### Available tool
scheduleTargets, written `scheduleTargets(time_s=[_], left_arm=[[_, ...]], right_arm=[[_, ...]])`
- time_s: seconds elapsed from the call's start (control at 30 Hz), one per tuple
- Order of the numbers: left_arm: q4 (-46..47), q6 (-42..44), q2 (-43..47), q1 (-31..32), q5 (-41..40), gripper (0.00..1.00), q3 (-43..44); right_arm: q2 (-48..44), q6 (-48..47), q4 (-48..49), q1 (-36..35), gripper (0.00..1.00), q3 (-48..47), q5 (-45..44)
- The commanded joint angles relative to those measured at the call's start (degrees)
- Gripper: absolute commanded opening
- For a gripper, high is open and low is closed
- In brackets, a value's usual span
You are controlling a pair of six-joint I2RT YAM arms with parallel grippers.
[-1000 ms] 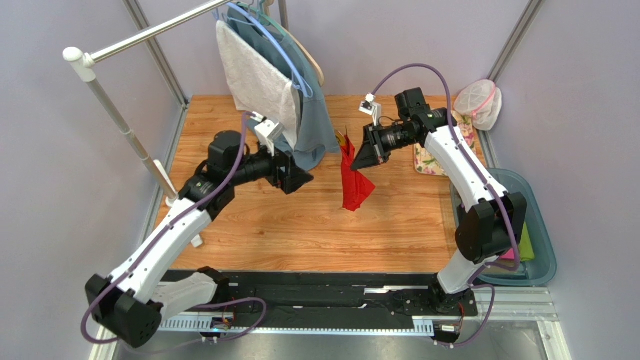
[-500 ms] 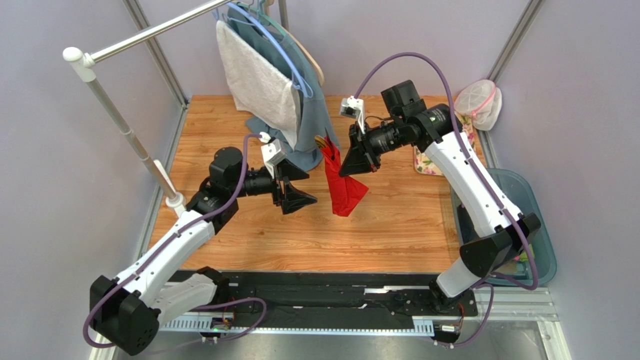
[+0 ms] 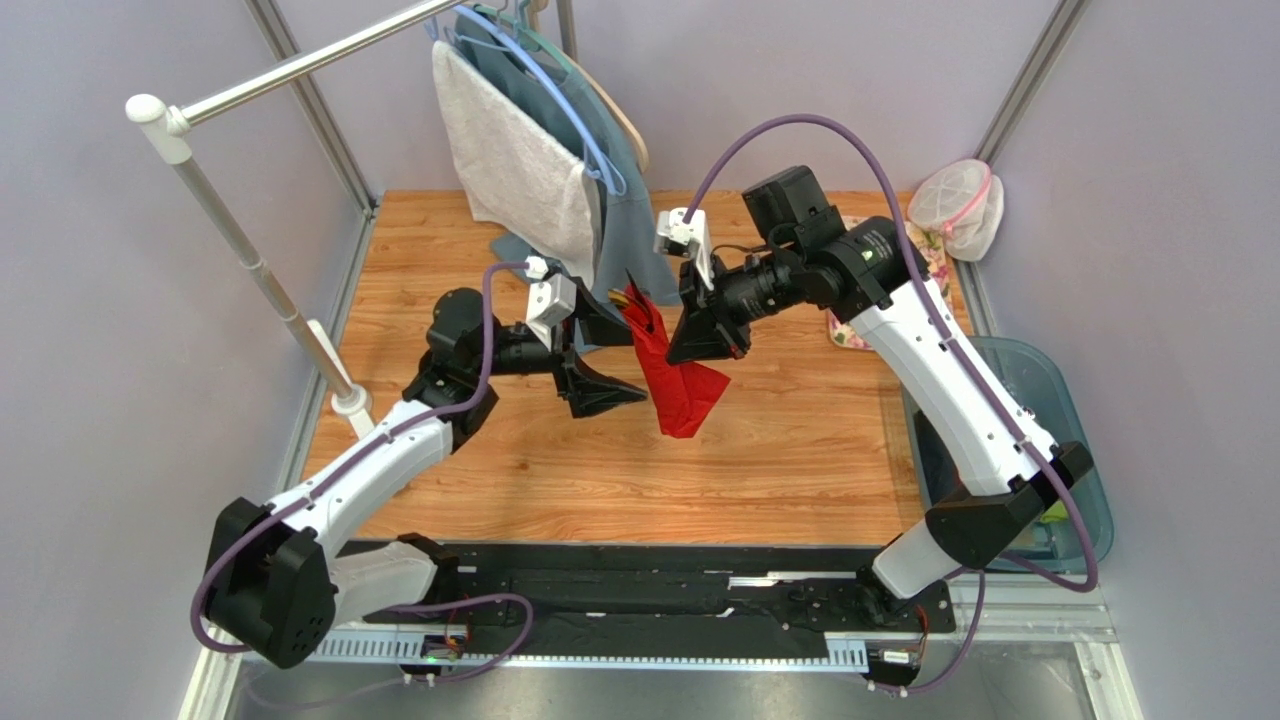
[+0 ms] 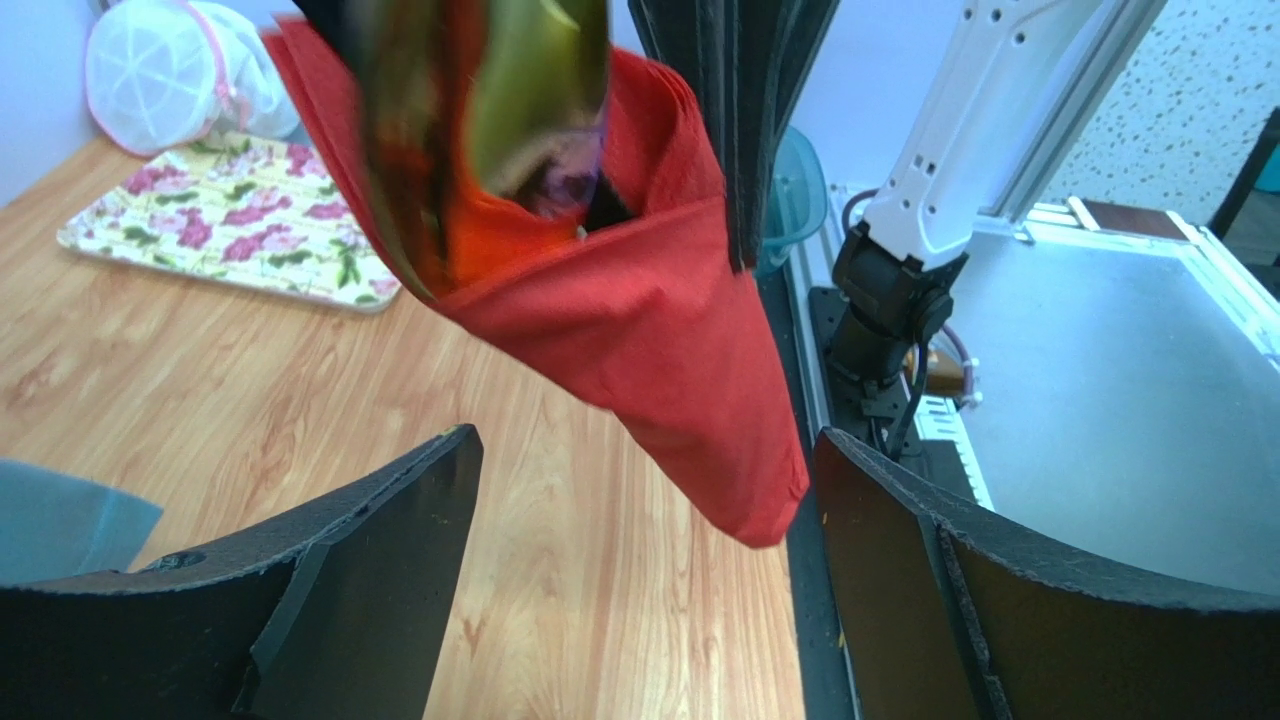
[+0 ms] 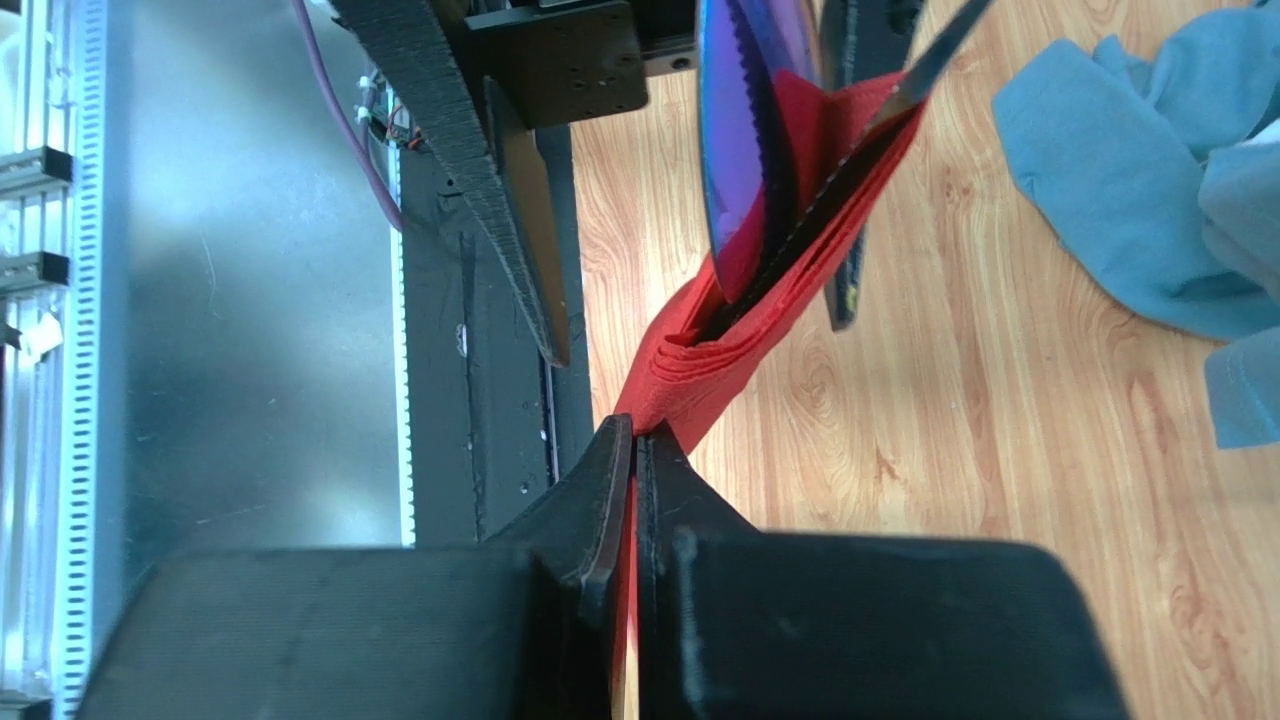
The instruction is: Place the utensils on the paper napkin and roll it up
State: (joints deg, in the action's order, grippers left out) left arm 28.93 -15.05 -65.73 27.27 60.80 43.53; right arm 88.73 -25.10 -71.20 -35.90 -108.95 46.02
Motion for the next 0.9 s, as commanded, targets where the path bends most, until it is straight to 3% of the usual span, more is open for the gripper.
scheduleTargets(time_s=[0.0, 0.23, 0.47, 0.87], left_arm=[[12.29, -3.85, -0.8, -0.11, 2.49, 0.89, 0.5], [19.06, -10.7, -1.33, -0.02, 2.93, 0.86, 1.74], [22.48, -14.04, -2.55, 1.03, 0.82, 0.7, 2.26], [26.53, -17.56, -3.35, 2.35, -0.86, 0.69, 3.84]], right_arm=[[-3.56, -3.2, 1.94, -2.41, 0.0, -3.29, -2.15], [-5.05, -3.81, 3.61, -3.74, 0.0, -3.11, -5.06], [-6.99, -3.64, 7.74, -4.53, 0.0, -1.97, -7.17], [-6.99, -4.08, 8.09, -6.46, 0.0, -2.5, -8.84]])
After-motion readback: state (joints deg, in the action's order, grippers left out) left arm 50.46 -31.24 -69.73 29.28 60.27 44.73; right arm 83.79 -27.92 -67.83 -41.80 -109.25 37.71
